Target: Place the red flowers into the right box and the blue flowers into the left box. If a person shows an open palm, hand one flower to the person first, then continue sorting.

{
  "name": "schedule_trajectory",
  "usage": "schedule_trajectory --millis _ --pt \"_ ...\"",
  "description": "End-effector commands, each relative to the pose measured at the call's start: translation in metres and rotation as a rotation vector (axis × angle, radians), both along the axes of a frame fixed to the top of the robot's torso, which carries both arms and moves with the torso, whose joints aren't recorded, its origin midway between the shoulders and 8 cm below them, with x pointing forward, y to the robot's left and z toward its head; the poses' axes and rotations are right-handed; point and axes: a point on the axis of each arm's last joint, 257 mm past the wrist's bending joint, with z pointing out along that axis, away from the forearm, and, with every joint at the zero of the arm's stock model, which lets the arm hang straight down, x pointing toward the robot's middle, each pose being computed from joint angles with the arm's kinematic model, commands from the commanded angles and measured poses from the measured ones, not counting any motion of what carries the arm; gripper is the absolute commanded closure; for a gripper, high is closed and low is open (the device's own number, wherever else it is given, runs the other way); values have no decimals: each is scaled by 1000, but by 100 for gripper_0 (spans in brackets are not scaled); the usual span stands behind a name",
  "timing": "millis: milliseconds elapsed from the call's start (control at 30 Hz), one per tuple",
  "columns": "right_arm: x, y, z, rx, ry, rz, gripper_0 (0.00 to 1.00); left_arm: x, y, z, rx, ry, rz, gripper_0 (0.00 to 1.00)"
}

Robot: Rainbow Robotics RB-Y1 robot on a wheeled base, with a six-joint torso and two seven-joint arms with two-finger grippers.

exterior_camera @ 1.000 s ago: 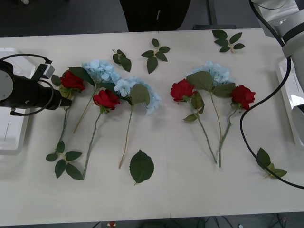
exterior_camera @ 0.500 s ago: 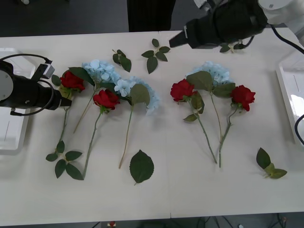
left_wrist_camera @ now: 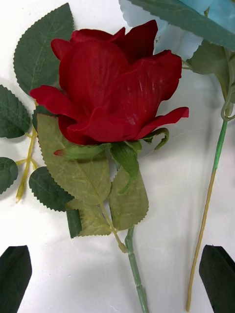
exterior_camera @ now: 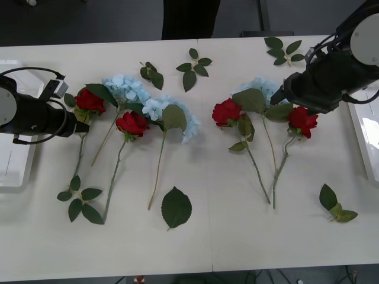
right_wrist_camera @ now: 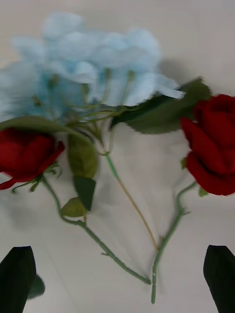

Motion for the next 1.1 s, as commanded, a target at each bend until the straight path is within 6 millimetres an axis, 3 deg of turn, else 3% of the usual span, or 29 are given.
schedule_trajectory --millis 33,67,100,367,667,1100 --pt "-6 -30 -18 -49 -13 -128 0 13 -12 19 -16 -27 3 0" --pt "-5 -30 -24 -44 -16 -150 0 -1 -19 -4 -13 23 -12 0" --pt "-5 -31 -28 -39 -15 -169 0 -3 -18 -6 -9 31 -14 0" --pt "-4 -32 -70 -41 -30 -294 0 -2 -17 8 40 60 -32 0" --pt "-4 -29 -106 -90 -37 -262 0 3 -14 -13 93 65 -12 0" --pt "15 -24 -116 -103 -11 -278 0 5 -25 -30 162 77 -48 0"
